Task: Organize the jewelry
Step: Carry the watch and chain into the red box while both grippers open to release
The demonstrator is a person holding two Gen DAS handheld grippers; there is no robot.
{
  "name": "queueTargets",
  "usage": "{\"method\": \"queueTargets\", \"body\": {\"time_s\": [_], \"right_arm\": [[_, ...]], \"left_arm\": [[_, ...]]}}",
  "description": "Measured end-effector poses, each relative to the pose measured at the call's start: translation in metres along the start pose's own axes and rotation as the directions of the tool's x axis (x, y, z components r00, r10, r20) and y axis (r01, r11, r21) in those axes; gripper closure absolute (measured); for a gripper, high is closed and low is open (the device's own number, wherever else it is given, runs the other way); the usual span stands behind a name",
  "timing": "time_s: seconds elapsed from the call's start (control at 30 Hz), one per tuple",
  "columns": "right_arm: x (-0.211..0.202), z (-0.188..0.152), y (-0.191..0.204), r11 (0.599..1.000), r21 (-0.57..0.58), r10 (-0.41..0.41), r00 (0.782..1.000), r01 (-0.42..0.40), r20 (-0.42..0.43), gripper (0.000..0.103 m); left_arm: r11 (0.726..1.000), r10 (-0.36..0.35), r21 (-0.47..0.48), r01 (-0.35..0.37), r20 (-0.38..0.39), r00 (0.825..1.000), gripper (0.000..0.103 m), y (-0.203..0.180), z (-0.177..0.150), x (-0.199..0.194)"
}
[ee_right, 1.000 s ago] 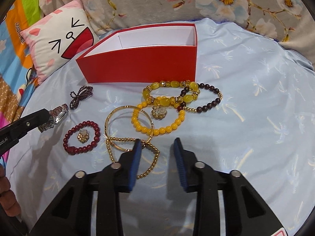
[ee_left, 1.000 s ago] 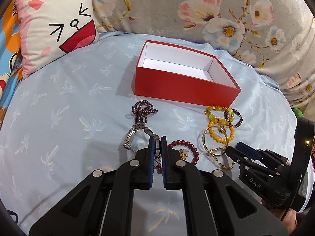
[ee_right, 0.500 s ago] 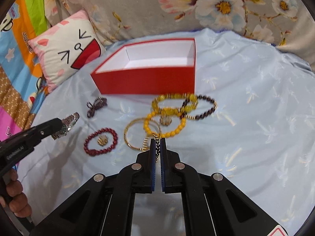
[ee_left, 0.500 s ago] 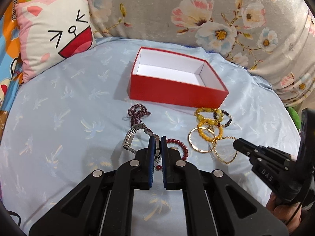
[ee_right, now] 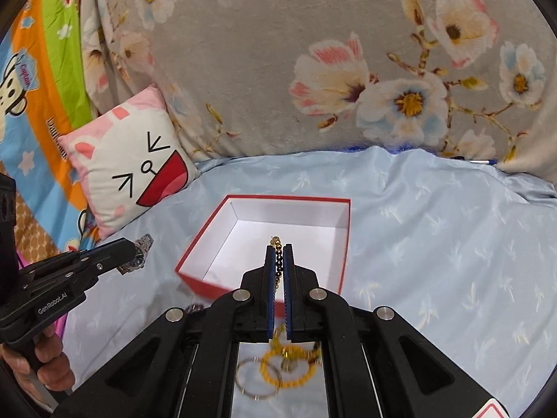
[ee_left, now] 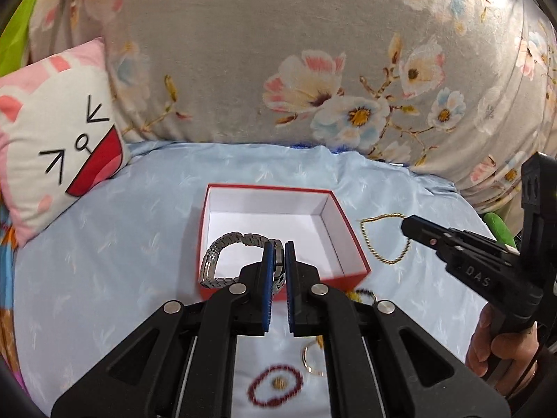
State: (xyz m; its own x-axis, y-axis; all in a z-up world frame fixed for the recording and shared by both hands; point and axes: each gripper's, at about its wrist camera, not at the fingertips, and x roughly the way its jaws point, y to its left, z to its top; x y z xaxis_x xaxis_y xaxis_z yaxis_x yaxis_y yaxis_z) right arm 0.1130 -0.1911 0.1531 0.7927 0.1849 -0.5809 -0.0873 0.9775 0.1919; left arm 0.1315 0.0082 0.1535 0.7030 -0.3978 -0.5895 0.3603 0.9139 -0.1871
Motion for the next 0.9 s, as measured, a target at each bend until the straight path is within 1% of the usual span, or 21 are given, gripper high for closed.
{"method": "queueTargets", "body": {"time_s": [0.17,0.2,0.27,0.47,0.6,0.67,0.7,0.77,0.83,0.87,0.9], "right_arm": [[0.059,0.024,-0.016,1.000,0.026,0.000,0.999,0.001,-0.051,0.099],[0.072,0.027,-0.021,0.999,0.034,0.002,0.998,0.001,-0.063,0.099],[0.095,0.033,-0.029,0.999,0.054,0.012,0.996,-0.007,-0.092,0.099],[0.155,0.033,-0.043,0.997,0.072,0.005,0.986,0.008,-0.166,0.099],[0.181,0.029,-0.045,0.998,0.059,-0.009,0.979,0.021,-0.206,0.099],[0.189,0.029,-0.046,0.998,0.043,-0.028,0.975,0.038,-0.221,0.098],[0.192,0.029,-0.046,0.998,0.030,-0.043,0.973,0.052,-0.225,0.097],[0.193,0.031,-0.047,0.998,0.025,-0.058,0.974,0.065,-0.218,0.088],[0.192,0.035,-0.049,0.997,0.022,-0.074,0.977,0.080,-0.202,0.066],[0.190,0.036,-0.050,0.996,0.018,-0.079,0.979,0.083,-0.189,0.064],[0.190,0.038,-0.051,0.996,0.014,-0.081,0.980,0.085,-0.183,0.064]], "left_arm": [[1.000,-0.008,0.009,0.008,-0.025,1.000,0.097,0.003,0.029,0.053],[1.000,-0.016,0.015,0.017,-0.036,0.999,0.097,0.004,0.035,0.070],[1.000,-0.006,0.025,0.007,-0.057,0.998,0.097,0.006,0.041,0.094],[1.000,0.009,0.015,-0.007,-0.121,0.993,0.097,0.020,0.043,0.154],[1.000,0.022,0.002,-0.022,-0.157,0.987,0.097,0.029,0.039,0.177],[1.000,0.023,0.000,-0.024,-0.166,0.986,0.096,0.031,0.037,0.184],[0.999,0.035,0.004,-0.035,-0.168,0.985,0.096,0.033,0.037,0.187],[0.999,0.031,-0.010,-0.033,-0.163,0.986,0.095,0.036,0.037,0.189],[0.998,0.031,-0.041,-0.037,-0.142,0.989,0.085,0.043,0.038,0.186],[0.998,0.035,-0.050,-0.042,-0.135,0.990,0.077,0.044,0.039,0.184],[0.997,0.035,-0.061,-0.043,-0.122,0.992,0.076,0.047,0.040,0.179]]}}
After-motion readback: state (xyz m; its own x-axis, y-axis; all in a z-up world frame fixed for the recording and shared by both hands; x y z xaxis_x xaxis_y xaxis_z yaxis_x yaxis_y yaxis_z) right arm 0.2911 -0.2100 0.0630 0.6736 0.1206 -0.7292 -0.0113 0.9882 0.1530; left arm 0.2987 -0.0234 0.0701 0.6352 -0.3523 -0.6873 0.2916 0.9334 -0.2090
